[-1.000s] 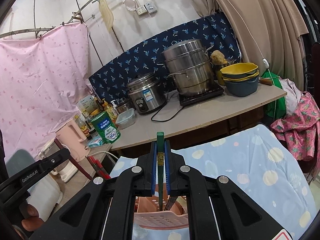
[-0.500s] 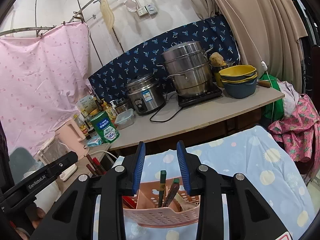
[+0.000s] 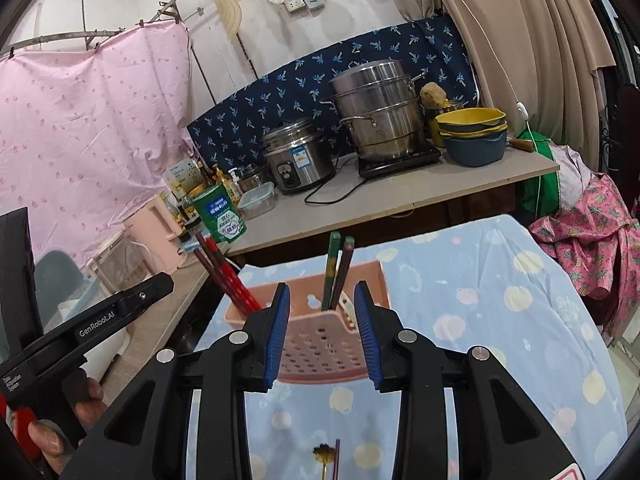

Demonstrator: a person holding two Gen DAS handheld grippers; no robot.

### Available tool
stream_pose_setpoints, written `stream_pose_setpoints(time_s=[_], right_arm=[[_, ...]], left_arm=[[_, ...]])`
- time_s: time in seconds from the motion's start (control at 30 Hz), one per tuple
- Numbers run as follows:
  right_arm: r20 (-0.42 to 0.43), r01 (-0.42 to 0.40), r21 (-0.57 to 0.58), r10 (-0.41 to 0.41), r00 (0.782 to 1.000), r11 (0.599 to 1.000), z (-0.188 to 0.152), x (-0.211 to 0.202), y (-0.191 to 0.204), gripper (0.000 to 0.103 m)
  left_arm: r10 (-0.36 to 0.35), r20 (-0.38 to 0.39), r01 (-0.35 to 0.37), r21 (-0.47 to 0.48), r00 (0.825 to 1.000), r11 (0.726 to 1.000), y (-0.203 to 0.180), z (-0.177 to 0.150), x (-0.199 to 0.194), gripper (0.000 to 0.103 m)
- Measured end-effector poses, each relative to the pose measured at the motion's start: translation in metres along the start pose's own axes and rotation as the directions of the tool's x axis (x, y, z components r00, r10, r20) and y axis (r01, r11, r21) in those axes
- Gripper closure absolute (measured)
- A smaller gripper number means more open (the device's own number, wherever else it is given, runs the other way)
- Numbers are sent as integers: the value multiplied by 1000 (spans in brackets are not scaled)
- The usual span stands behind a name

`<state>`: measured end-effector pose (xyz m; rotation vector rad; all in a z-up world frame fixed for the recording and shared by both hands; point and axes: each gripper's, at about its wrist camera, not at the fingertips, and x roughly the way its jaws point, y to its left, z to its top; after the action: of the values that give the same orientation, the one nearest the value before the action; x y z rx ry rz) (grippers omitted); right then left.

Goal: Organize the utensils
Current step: 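Move both open tools back down toward the gold spoon and last chopstick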

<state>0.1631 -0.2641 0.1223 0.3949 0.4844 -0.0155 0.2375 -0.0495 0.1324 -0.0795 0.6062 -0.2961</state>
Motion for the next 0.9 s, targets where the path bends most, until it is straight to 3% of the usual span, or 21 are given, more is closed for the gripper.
stream_pose_setpoints(time_s=[0.27, 0.63, 0.9], right_arm=[[-135, 25, -20, -28, 990, 999, -73, -23, -8, 70], [-332, 64, -101, -94, 939, 993, -174, -33, -11, 70], [-405, 42, -136, -94, 910, 990, -215, -40, -3, 70]], left_arm=[[12, -110, -10, 22, 994, 1000, 3, -71, -8, 56], [37, -248, -27, 42, 968, 999, 6, -149, -9, 56], [64, -312, -47, 61, 948, 997, 9, -188, -14, 56]])
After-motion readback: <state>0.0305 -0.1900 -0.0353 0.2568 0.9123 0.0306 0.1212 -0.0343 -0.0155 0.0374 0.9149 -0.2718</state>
